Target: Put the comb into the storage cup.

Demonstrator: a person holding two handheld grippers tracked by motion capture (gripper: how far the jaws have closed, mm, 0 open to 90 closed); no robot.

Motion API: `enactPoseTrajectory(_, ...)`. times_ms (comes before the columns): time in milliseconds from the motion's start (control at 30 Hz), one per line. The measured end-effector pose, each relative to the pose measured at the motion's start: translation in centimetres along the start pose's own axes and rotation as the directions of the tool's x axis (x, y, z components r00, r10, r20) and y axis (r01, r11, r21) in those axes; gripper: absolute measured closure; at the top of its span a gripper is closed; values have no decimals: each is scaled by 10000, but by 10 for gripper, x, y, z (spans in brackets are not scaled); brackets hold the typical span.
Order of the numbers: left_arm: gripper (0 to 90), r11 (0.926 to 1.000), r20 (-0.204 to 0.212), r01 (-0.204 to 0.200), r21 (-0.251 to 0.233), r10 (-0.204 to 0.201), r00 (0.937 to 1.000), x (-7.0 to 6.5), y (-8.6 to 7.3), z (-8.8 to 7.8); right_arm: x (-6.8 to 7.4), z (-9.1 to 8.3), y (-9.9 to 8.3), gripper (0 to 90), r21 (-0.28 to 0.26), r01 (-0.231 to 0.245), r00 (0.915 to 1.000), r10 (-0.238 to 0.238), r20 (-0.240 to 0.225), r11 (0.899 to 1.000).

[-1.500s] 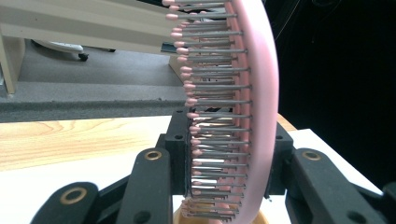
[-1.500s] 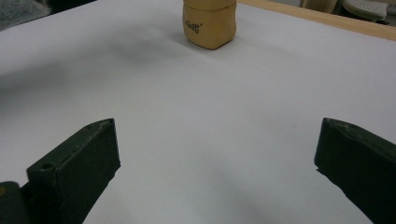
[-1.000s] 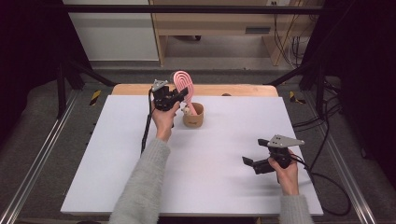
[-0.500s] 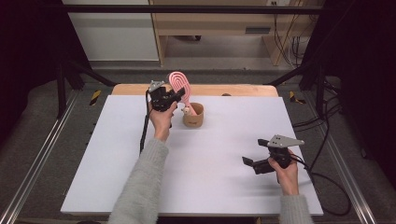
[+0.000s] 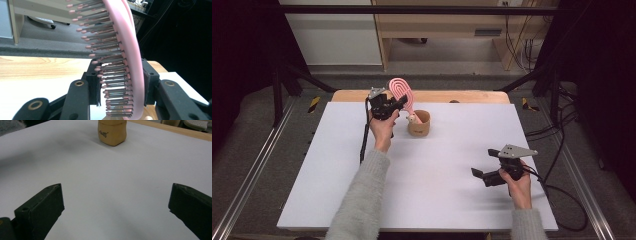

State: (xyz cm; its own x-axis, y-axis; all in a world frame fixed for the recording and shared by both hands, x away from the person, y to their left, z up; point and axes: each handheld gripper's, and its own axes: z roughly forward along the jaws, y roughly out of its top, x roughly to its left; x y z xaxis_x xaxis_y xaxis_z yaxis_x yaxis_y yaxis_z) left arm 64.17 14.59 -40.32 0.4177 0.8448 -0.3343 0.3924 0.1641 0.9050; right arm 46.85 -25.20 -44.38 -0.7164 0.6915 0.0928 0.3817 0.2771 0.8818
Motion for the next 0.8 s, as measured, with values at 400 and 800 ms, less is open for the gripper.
enactPoseTrajectory(400,582,9998,-47,-207,32,207,9998,2,-1,-2,0,0,0,5,8,-3,10000,3,-2,10000)
enactPoseTrajectory(800,457,9959,27,-664,611,664,9978,5,1,-7,0,0,0,5,7,-2,10000,2,-1,10000)
